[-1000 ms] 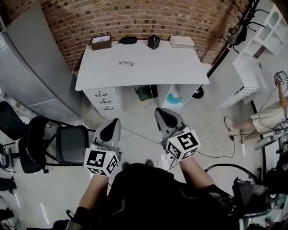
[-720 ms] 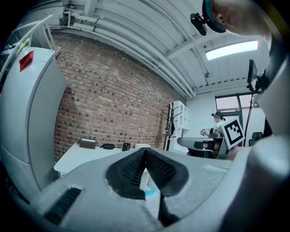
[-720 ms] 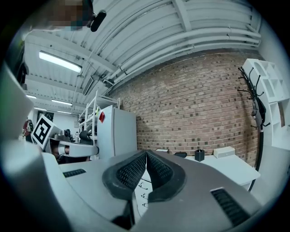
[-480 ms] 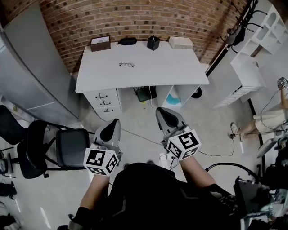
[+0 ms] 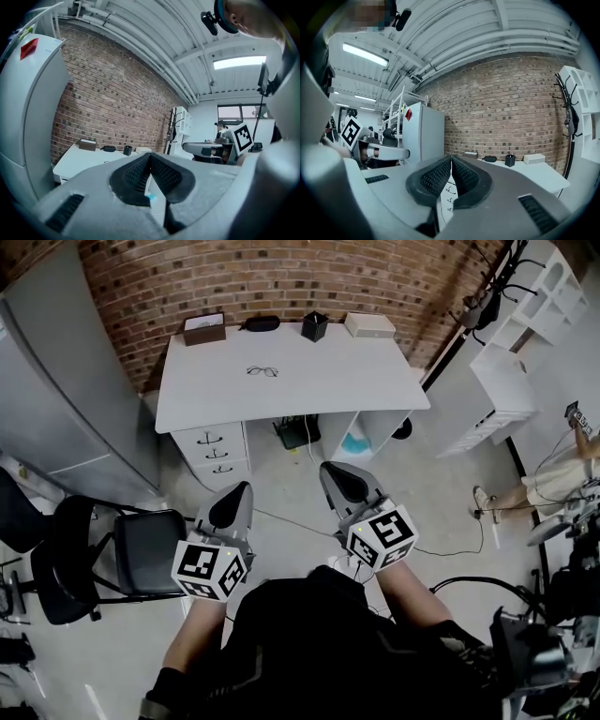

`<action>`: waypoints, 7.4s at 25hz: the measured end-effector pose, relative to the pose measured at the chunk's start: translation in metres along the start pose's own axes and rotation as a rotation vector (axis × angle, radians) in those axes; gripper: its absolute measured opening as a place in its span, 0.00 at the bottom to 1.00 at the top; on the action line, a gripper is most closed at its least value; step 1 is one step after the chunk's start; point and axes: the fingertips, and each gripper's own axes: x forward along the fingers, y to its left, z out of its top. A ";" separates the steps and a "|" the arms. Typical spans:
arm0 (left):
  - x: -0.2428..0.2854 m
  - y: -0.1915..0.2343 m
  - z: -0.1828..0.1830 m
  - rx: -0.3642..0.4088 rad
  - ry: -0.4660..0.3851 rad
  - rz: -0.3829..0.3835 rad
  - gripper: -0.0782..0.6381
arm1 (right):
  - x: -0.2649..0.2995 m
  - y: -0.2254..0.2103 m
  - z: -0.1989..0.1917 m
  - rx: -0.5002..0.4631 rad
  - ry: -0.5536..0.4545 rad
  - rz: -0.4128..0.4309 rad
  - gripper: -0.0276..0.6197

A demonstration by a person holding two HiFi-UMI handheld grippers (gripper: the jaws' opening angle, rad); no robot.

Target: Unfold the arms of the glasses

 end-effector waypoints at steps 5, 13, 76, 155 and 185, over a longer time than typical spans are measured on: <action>-0.011 0.002 0.002 -0.038 -0.034 -0.044 0.12 | 0.006 0.014 -0.012 -0.001 0.026 -0.003 0.06; -0.009 0.019 0.000 -0.050 -0.038 -0.033 0.12 | 0.022 0.010 -0.007 0.003 0.005 -0.033 0.06; 0.372 0.222 -0.030 -0.079 0.208 0.253 0.12 | 0.332 -0.286 -0.079 0.048 0.204 0.212 0.06; 0.515 0.376 -0.226 -0.106 0.683 0.074 0.16 | 0.515 -0.314 -0.280 0.025 0.653 0.033 0.08; 0.473 0.319 -0.268 -0.064 0.808 -0.009 0.15 | 0.479 -0.263 -0.316 -0.233 0.685 0.285 0.08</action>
